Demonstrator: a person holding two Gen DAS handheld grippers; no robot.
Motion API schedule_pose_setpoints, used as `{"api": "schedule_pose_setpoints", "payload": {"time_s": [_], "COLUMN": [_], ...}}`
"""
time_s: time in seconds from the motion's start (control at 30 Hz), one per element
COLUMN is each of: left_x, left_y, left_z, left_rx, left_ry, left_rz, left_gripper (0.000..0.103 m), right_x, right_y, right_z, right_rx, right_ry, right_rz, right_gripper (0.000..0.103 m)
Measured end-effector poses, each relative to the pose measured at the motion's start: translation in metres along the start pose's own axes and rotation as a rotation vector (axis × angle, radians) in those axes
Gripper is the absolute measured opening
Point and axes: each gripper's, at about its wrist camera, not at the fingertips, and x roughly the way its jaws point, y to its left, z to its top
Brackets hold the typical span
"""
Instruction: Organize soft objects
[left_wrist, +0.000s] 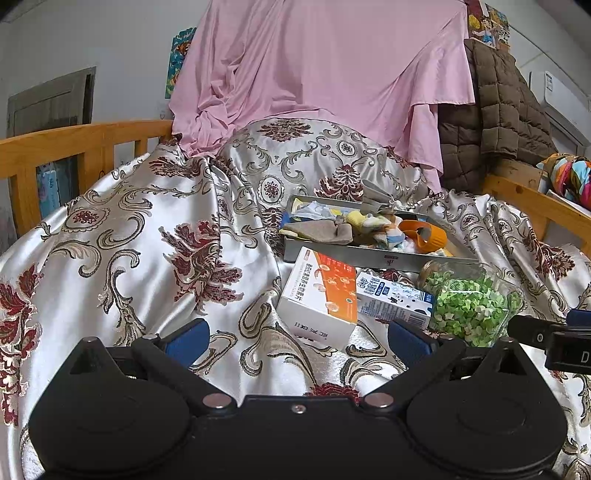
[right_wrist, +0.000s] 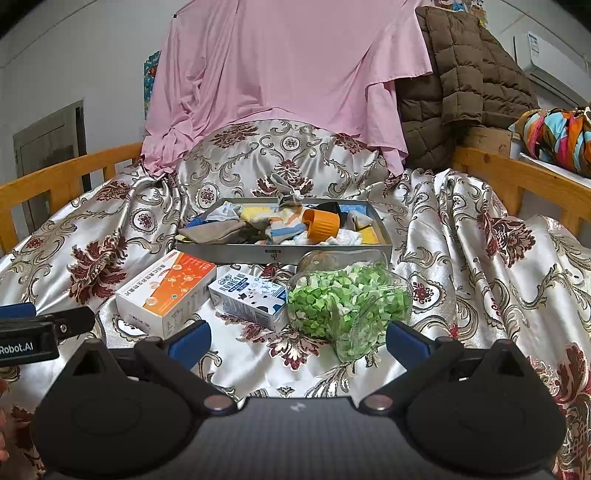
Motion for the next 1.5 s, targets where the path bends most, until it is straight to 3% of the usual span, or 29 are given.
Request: {"api": "schedule_pose_setpoints", "payload": {"time_s": [0.77,1.03,1.2,1.5], "left_x": [-0.0010,-0.0055,-0.0089,-0.0098], "left_y": [0.0007,0.0035,0.0034,0.0026], "left_z": [0.0003,0.0052,0.0071,0.0067], "left_rx": [0.002,0.003,-0.006,-0.014], "left_ry": [-0.004,-0.022,-0.028,-0.030], "left_rz": [0.002,0.082,0.030,0.011], "left_gripper": [0.102,0.102,0.102,0.102], "right_x": [-0.0001,-0.0001,-0.0003,-0.0002], "right_y": [-0.0001,-0.0002,-0.0001,0.0000], "right_z": [-0.0009,-0.0010,-0.0009,-0.0008], "right_rx": [0.002,0.001,0.002,0.001], "right_ry": [0.001,0.002,0.001,0.002], "right_rz": [0.001,0.001,0.001,0.001], "right_gripper": [0.103,0.103,0.103,0.103]}}
